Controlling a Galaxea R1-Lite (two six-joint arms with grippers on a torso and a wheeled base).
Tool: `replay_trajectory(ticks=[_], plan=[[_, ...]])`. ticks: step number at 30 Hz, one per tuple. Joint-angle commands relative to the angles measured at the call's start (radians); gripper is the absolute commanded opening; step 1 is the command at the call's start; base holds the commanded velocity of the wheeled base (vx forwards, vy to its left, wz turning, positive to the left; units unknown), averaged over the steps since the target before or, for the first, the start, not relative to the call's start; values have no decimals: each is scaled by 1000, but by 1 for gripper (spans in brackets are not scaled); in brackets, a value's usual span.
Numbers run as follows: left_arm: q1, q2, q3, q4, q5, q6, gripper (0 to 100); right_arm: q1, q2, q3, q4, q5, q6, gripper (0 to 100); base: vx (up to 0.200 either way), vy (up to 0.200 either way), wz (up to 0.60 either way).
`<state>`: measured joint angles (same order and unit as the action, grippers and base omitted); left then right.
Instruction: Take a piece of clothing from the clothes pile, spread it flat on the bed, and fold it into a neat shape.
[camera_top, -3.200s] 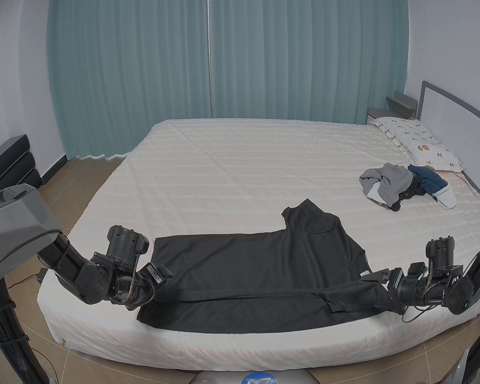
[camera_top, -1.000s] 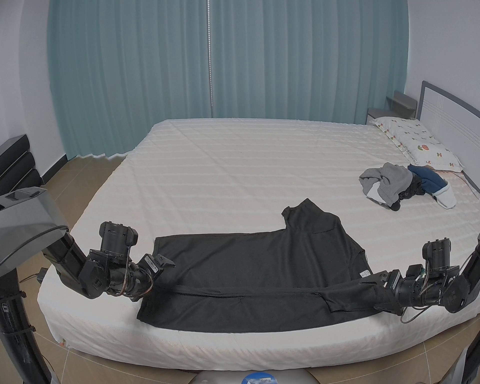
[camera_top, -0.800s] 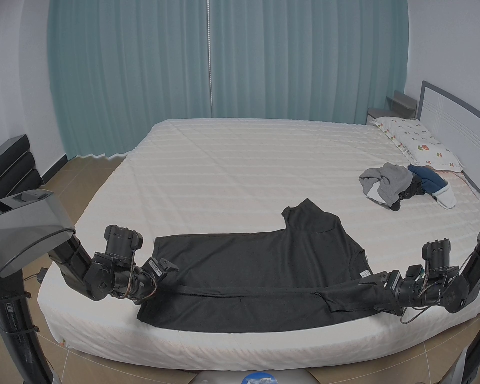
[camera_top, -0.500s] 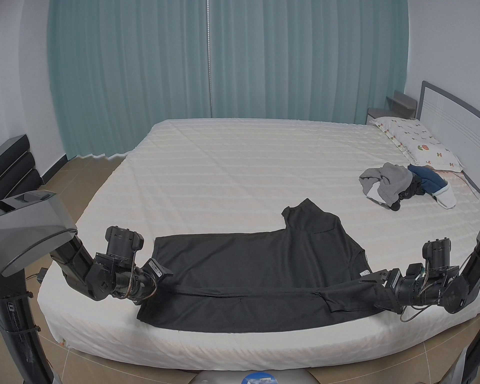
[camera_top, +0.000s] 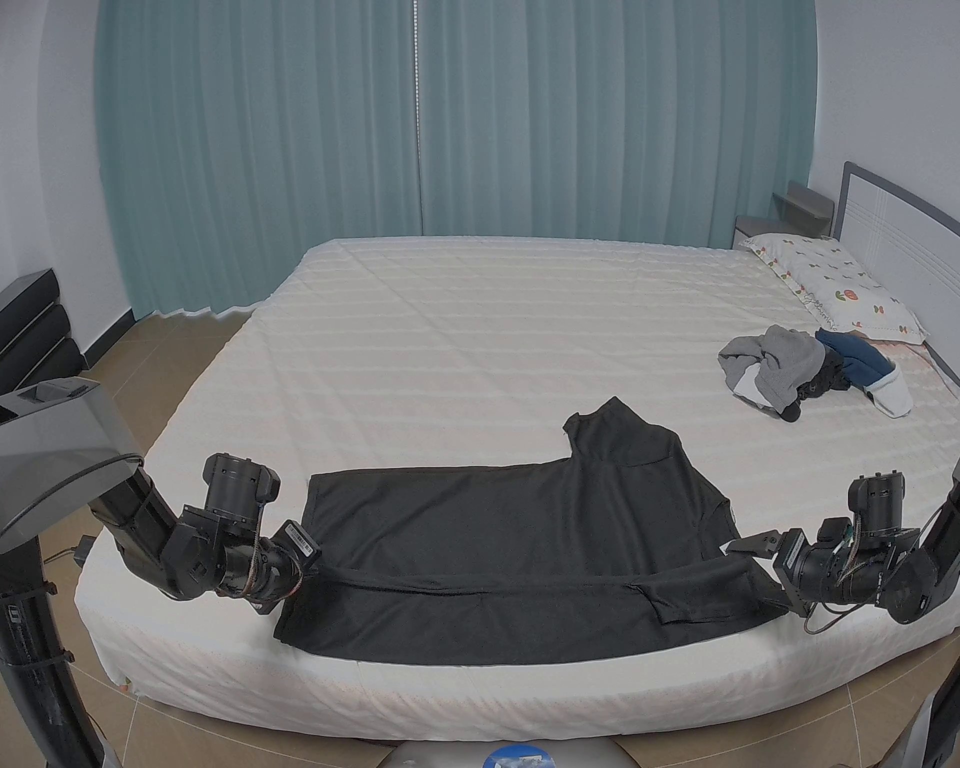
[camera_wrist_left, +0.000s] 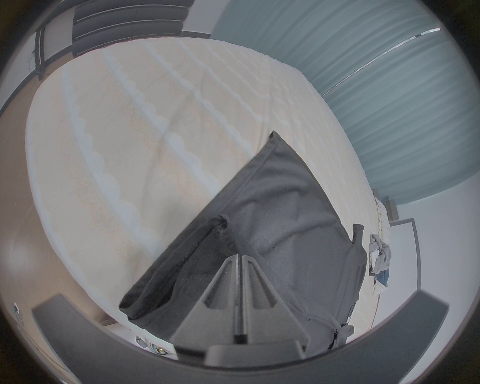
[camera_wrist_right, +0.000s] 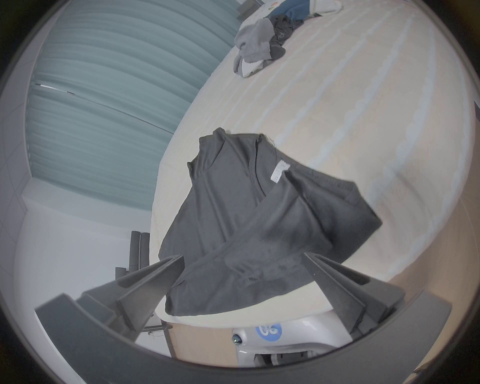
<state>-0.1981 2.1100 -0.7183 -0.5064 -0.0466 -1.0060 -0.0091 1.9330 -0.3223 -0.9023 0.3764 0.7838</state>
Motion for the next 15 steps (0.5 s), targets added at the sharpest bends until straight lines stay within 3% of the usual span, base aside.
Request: replay_trajectory(ticks=[1,10,15], plan=[[23,-7,-7,0,1,-2,0,-25,73,-46,3,-2,-52,100,0,0,0],[25,-5,-7,0,-1,-2,0,-18,193,-130,0,-14,-144,100,0,0,0],[37,-16,-10,-3,-2,-3,0,-18,195,-155,3,-14,-150,100,0,0,0]])
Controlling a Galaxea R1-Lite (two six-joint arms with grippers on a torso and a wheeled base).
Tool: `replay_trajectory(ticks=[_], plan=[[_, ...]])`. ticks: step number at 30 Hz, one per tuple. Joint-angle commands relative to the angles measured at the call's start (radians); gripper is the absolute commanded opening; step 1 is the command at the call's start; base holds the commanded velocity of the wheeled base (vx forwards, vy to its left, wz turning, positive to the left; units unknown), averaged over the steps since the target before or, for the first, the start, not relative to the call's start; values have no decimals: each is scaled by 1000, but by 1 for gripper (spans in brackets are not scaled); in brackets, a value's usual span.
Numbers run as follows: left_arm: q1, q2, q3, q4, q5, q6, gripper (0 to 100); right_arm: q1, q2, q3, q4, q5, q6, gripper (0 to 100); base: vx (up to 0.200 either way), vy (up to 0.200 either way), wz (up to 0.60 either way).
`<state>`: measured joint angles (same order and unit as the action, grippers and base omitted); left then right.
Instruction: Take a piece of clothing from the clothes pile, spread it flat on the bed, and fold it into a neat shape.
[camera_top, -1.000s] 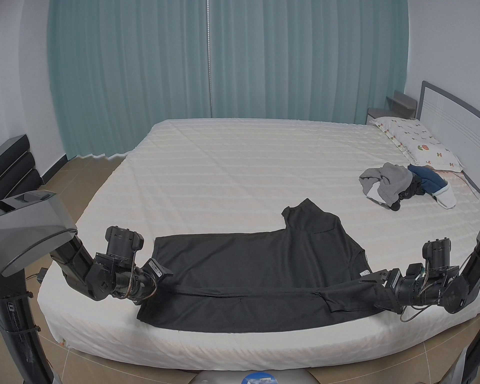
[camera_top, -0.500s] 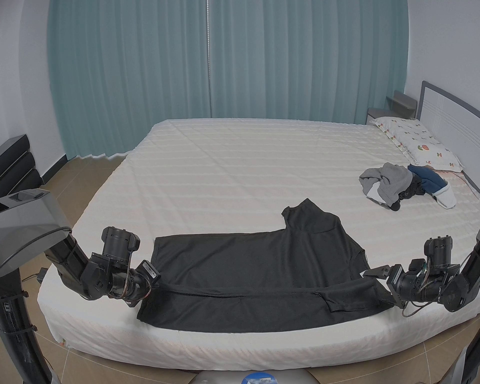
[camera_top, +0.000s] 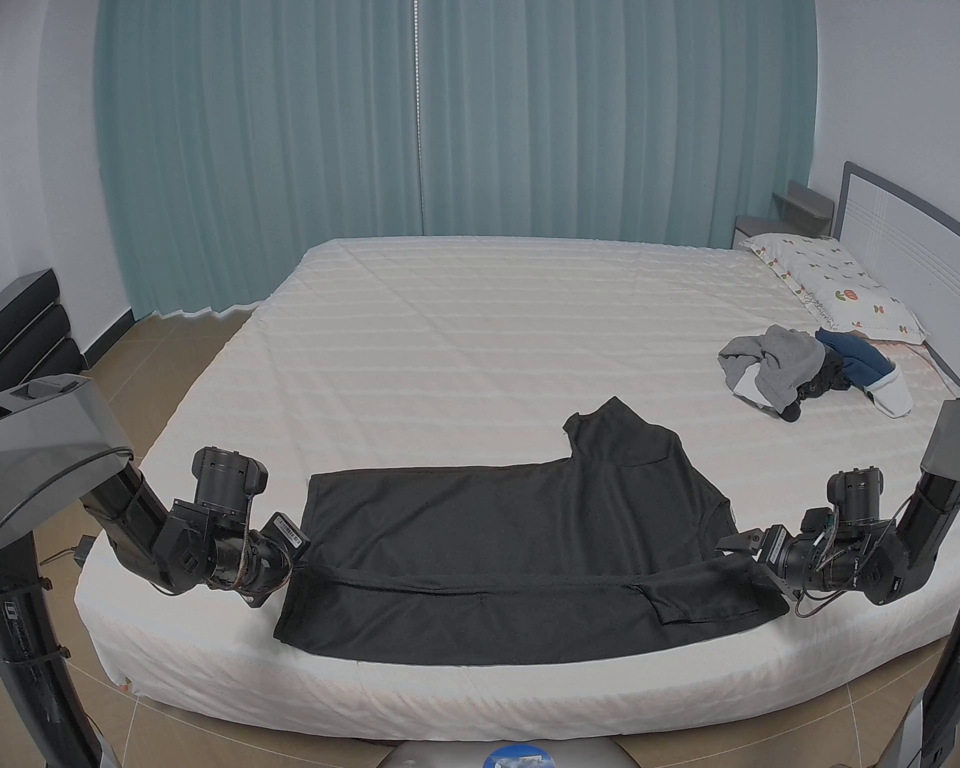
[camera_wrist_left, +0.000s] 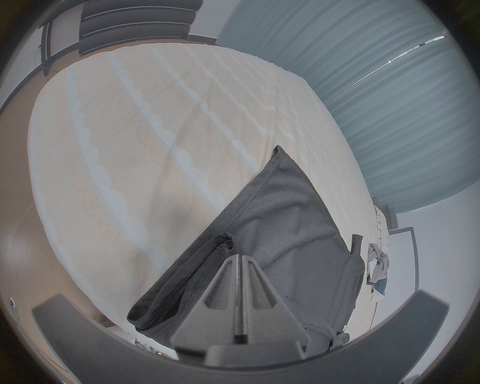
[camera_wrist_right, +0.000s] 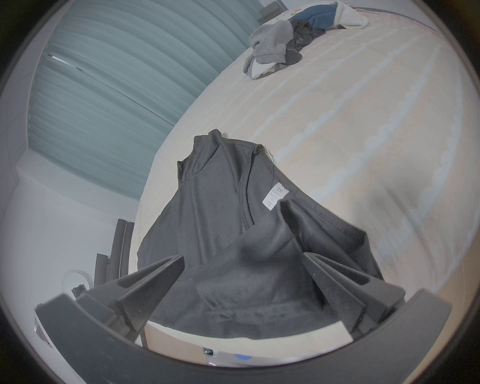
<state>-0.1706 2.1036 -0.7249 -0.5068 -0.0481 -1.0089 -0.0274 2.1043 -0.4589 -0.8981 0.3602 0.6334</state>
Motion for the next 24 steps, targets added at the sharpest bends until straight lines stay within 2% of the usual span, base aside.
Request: replay_trajectory(ticks=[1,8,9,13,14,17,24], plan=[[14,-14,-5,-2,-1,0,0,0,19,-18,-1,2,2,100,0,0,0],[39,-50,-2,-2,-38,-7,0,0,-70,9,-1,3,38,100,0,0,0],[39,-56,1,-1,-59,-22,0,0,-90,34,-10,5,77,100,0,0,0],[36,-54,-2,-1,-61,-51,0,0,-113,49,-13,5,140,100,0,0,0],[33,-56,2,-1,-61,-53,0,0,-128,60,-15,6,189,100,0,-200,0],[31,-56,9,-1,-61,-53,0,0,-138,74,-15,13,219,100,0,-200,0],[28,-73,39,1,-61,-54,0,0,-139,94,-16,16,226,100,0,-171,0]])
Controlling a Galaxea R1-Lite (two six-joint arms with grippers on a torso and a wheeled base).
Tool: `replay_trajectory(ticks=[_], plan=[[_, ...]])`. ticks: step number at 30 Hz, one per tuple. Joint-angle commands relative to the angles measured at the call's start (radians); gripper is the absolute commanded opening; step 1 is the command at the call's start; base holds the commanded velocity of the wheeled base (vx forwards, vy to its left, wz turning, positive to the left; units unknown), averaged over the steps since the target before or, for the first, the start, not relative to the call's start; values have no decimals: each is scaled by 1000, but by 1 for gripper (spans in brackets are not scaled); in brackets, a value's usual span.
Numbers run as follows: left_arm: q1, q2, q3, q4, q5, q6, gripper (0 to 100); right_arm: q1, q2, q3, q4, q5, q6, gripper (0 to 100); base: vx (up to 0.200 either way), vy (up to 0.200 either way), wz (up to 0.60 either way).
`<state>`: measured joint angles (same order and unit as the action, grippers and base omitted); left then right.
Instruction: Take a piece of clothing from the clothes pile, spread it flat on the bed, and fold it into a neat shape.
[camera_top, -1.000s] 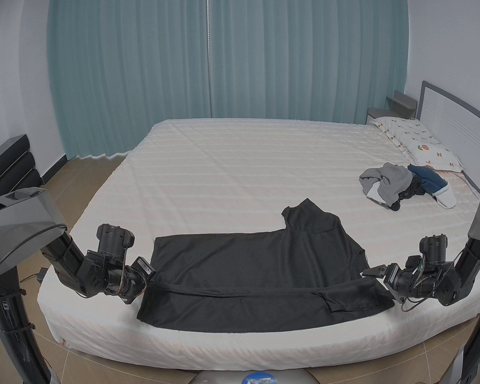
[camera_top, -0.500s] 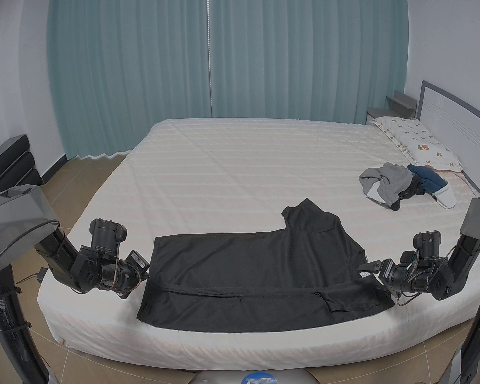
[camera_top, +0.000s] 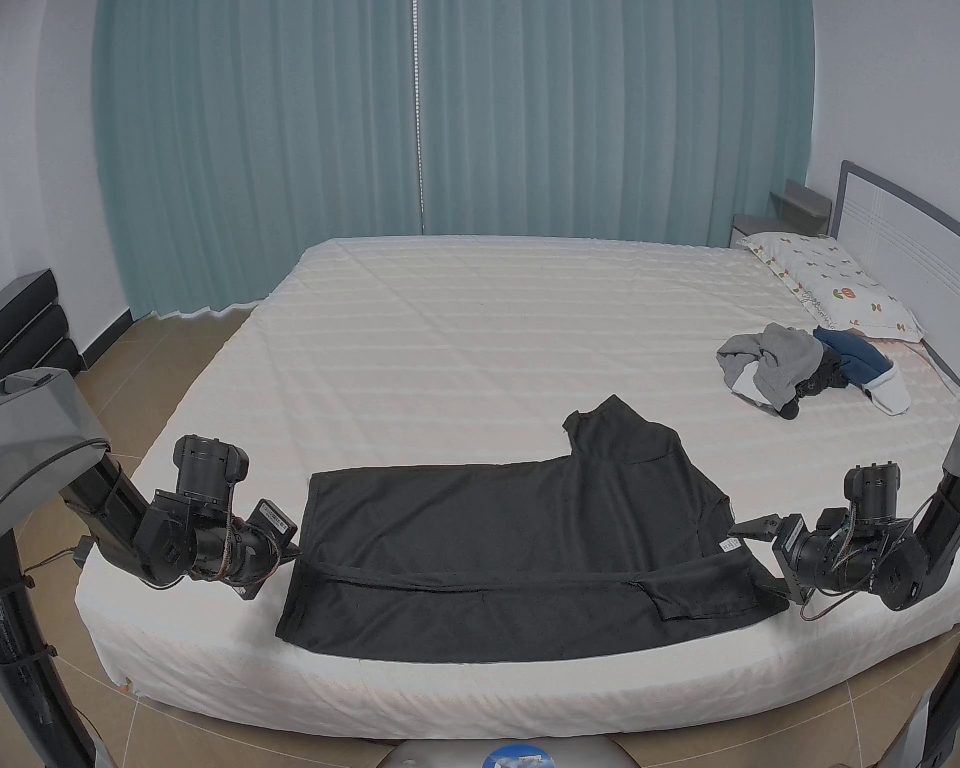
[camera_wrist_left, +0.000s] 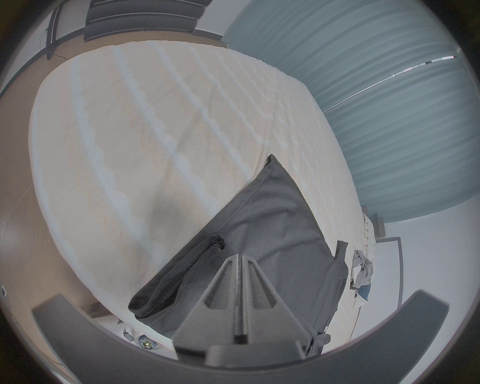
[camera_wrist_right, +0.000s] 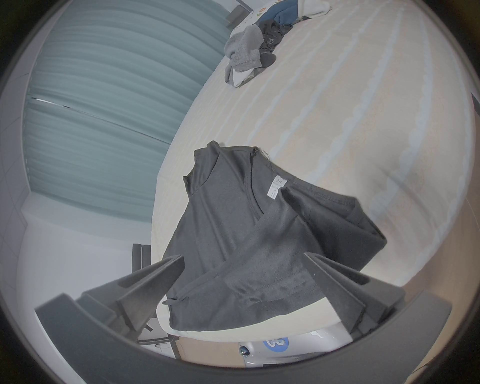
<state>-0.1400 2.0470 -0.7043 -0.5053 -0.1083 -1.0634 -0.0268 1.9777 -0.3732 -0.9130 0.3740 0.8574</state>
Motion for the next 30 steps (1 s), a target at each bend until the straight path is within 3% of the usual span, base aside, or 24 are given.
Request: replay_trajectory(ticks=[1,20,21,30], plan=[[-3,-18,23,-1,-1,0,0,-1,-13,8,0,2,2,100,0,0,0],[-12,-19,32,-4,1,-24,0,1,-28,27,-1,14,2,100,0,0,0],[-12,-21,32,-5,1,-24,100,1,-28,27,-1,14,2,100,0,0,0],[-10,-24,31,-7,1,-26,100,1,-28,27,-1,14,2,100,0,0,0]])
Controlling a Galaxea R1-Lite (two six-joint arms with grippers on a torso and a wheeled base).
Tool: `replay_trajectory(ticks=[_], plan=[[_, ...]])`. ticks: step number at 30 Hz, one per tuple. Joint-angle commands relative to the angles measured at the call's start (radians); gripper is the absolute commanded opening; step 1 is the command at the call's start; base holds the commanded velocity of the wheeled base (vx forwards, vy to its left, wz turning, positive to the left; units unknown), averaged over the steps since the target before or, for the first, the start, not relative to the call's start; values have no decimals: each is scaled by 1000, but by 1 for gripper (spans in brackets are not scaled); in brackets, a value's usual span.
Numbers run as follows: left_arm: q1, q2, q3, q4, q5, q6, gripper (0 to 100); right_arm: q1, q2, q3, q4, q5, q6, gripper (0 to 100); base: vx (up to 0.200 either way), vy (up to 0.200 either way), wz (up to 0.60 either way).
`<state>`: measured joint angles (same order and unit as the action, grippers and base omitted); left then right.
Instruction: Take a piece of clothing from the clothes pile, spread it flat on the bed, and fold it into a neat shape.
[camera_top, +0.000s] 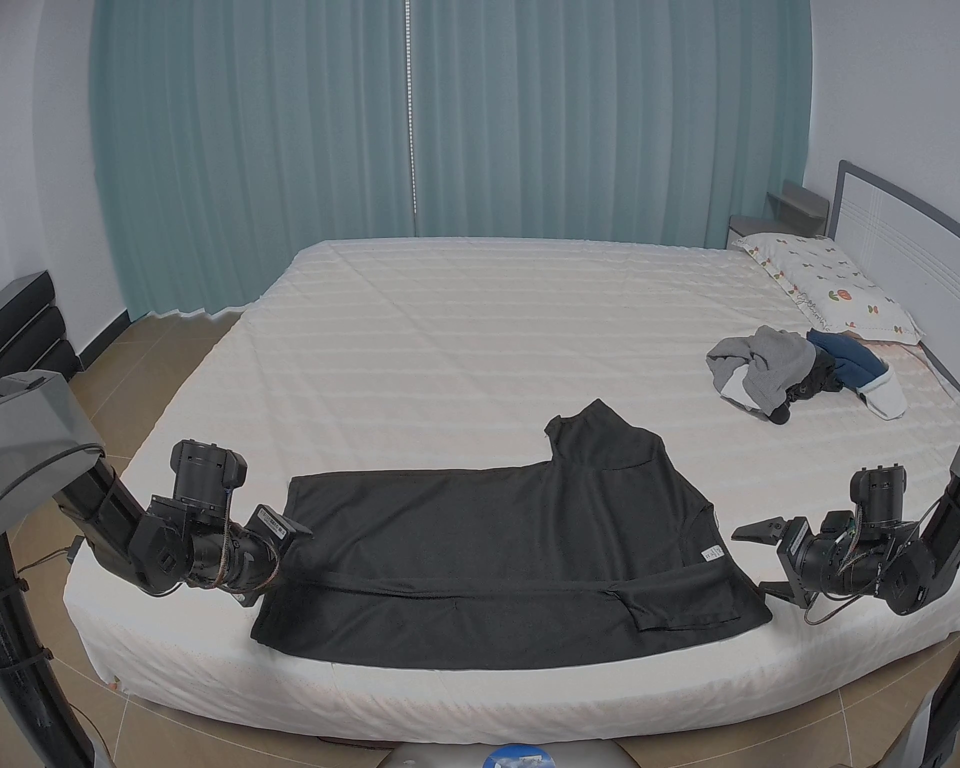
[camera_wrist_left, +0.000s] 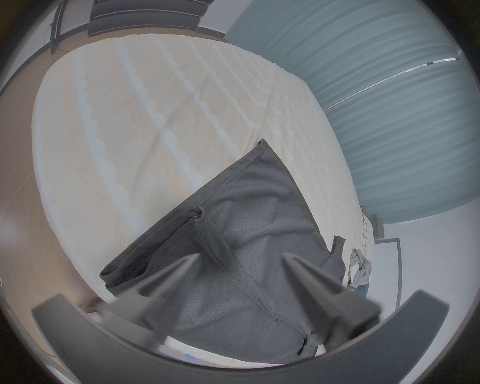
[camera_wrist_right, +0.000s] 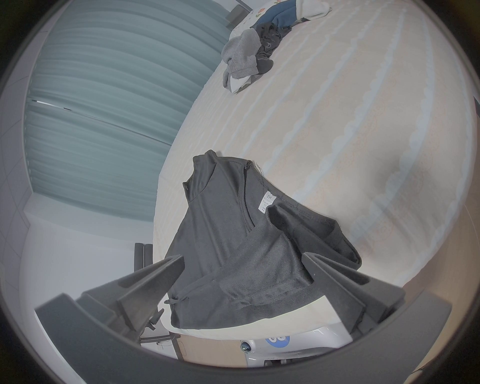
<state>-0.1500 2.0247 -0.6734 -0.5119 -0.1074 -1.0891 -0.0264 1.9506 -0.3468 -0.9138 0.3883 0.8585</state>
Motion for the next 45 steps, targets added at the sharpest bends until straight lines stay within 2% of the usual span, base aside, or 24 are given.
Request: replay_trajectory(ticks=[1,11,17,32,40,45], plan=[[0,-1,0,0,0,0,100,0,-1,0,0,0,1,100,0,0,0],[13,-11,-6,3,-5,-3,100,0,-4,2,0,0,-1,100,0,0,0],[32,-21,-2,3,-35,-2,100,0,-2,2,0,0,-1,100,0,200,0],[35,-18,-2,0,-37,-5,100,0,-15,3,0,-2,1,100,0,0,0],[50,-29,-15,1,-34,-3,100,0,-24,3,0,-2,1,100,200,0,0],[64,-43,-46,3,-31,8,100,0,-27,2,0,0,1,100,0,0,0]])
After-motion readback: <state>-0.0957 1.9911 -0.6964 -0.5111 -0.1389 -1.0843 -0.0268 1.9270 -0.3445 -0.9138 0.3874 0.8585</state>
